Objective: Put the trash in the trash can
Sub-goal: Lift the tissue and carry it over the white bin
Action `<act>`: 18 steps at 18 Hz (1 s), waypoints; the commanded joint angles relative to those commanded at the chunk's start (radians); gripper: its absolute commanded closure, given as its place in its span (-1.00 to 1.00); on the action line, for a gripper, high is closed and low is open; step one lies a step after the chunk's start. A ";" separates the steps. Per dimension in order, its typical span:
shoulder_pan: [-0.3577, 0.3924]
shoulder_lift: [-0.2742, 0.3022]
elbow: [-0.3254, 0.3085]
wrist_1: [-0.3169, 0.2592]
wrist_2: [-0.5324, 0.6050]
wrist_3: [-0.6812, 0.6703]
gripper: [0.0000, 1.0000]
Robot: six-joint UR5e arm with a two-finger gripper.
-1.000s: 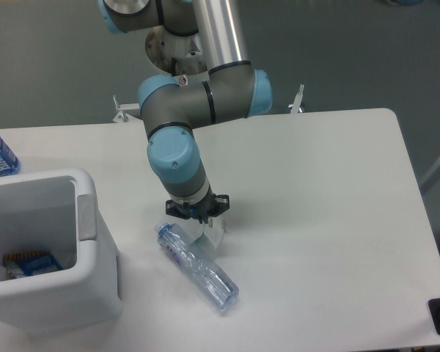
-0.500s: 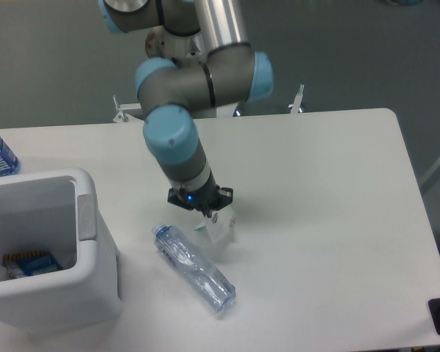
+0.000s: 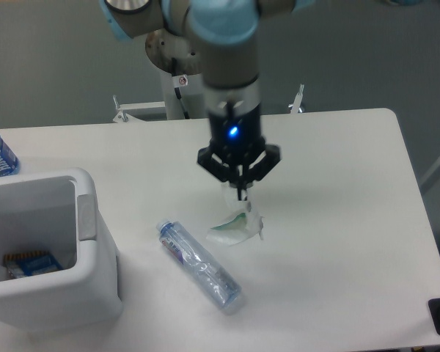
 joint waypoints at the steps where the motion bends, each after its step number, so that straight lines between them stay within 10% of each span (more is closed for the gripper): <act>1: -0.001 0.000 0.005 0.000 -0.079 -0.043 1.00; 10: -0.038 0.002 0.025 0.008 -0.436 -0.215 1.00; 18: -0.176 0.011 0.020 0.023 -0.445 -0.278 1.00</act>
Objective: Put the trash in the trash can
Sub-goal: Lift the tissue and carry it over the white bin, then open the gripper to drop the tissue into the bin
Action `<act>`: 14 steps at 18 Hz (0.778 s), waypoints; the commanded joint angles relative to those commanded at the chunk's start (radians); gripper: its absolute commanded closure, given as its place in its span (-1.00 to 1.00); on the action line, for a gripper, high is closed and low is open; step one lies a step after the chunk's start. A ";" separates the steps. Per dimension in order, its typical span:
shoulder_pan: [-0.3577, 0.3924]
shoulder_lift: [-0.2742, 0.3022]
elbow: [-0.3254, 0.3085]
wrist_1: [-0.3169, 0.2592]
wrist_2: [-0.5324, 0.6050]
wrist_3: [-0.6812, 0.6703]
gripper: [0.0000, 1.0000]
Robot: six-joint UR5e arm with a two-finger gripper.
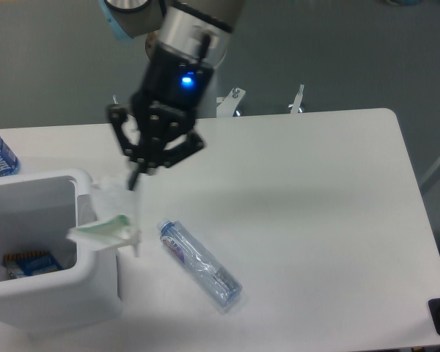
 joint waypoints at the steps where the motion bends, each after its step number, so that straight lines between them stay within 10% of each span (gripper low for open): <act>1: -0.012 -0.002 -0.001 0.000 -0.002 0.000 1.00; 9: -0.107 -0.046 -0.008 0.002 0.008 0.003 0.74; 10: -0.111 -0.052 -0.006 0.003 0.008 0.005 0.54; 12: -0.115 -0.055 -0.006 0.020 0.008 0.012 -0.54; 14: -0.115 -0.057 -0.011 0.055 0.009 0.012 -0.82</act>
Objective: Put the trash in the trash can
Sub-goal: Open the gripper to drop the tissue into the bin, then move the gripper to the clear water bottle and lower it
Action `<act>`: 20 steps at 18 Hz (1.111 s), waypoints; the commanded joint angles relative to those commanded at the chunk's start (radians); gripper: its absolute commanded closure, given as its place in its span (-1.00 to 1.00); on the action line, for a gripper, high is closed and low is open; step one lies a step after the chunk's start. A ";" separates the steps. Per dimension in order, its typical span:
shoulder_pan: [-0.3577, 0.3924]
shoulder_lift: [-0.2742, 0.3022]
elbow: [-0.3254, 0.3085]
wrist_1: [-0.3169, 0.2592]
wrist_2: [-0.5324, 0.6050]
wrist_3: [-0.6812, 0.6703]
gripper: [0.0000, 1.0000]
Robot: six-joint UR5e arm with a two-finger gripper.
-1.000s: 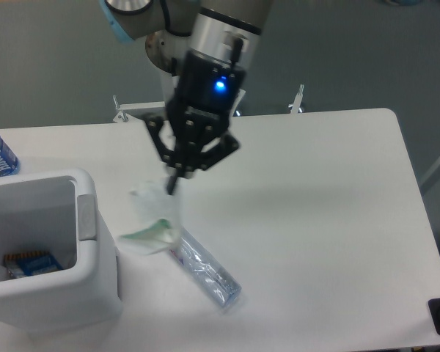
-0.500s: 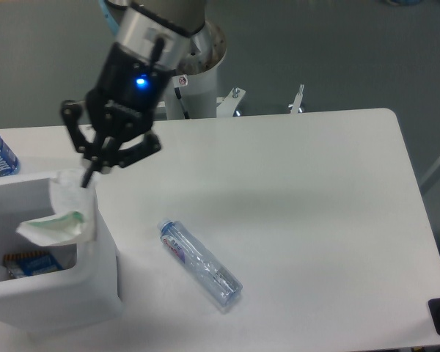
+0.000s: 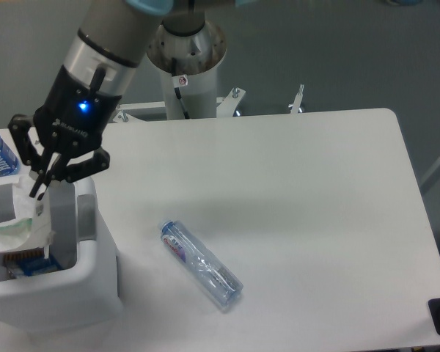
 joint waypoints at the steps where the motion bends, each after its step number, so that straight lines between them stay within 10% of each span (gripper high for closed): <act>1: 0.000 0.000 0.000 0.002 0.000 -0.003 -0.85; 20: 0.160 -0.070 -0.012 -0.003 0.305 -0.097 -1.00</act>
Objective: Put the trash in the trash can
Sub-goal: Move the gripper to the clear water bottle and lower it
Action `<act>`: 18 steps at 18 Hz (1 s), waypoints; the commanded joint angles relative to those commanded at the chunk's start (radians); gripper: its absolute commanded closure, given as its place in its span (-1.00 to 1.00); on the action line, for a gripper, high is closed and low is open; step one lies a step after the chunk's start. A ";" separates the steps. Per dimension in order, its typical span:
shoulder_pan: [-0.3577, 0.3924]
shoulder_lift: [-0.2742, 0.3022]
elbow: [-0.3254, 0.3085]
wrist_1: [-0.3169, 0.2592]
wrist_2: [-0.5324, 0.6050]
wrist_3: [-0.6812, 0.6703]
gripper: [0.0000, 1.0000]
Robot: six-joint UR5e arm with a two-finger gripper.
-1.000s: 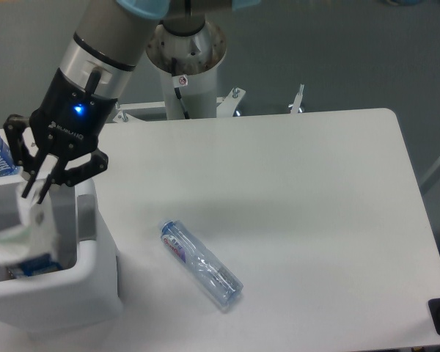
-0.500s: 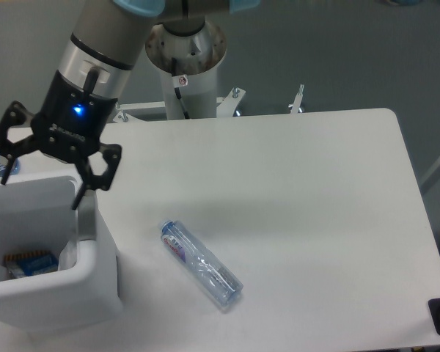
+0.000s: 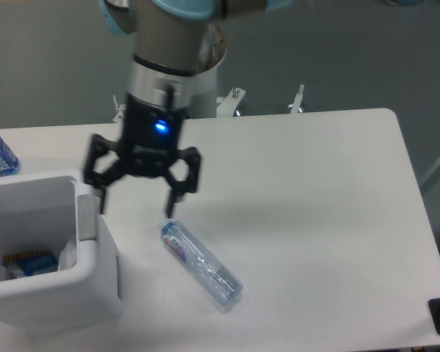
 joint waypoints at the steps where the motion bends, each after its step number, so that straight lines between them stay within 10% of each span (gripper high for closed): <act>1: 0.000 -0.018 -0.005 0.000 0.057 -0.002 -1.00; 18: 0.012 -0.318 -0.014 0.003 0.315 -0.094 -1.00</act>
